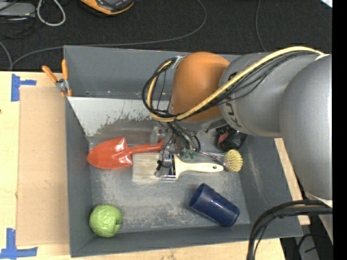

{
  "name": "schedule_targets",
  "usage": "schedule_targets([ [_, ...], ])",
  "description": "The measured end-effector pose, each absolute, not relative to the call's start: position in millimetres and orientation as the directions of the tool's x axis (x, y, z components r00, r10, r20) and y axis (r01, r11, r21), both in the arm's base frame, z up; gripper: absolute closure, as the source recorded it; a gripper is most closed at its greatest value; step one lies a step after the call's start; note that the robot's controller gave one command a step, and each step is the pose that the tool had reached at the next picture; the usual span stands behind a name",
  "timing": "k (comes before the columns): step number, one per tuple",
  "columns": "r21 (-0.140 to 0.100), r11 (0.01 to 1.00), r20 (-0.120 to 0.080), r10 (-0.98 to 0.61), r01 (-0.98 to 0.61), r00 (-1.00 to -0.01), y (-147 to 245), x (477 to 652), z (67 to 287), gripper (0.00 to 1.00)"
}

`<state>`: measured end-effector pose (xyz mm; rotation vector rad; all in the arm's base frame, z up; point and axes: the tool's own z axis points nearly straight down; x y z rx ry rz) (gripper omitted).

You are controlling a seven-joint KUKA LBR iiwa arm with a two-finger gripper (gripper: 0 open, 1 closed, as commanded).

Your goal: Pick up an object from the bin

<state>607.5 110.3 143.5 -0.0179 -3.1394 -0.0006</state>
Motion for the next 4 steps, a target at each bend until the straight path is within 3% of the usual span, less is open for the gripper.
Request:
schedule_targets([
  [2,0.001,1.0,0.004,0.021,0.021,-1.0,108,608.5,135,0.0],
  [3,-0.002,0.987,0.009,0.161,0.161,-0.987,96,598.5,86,0.0],
  [4,0.003,0.994,-0.002,0.108,0.108,-0.994,96,605.7,72,0.0],
])
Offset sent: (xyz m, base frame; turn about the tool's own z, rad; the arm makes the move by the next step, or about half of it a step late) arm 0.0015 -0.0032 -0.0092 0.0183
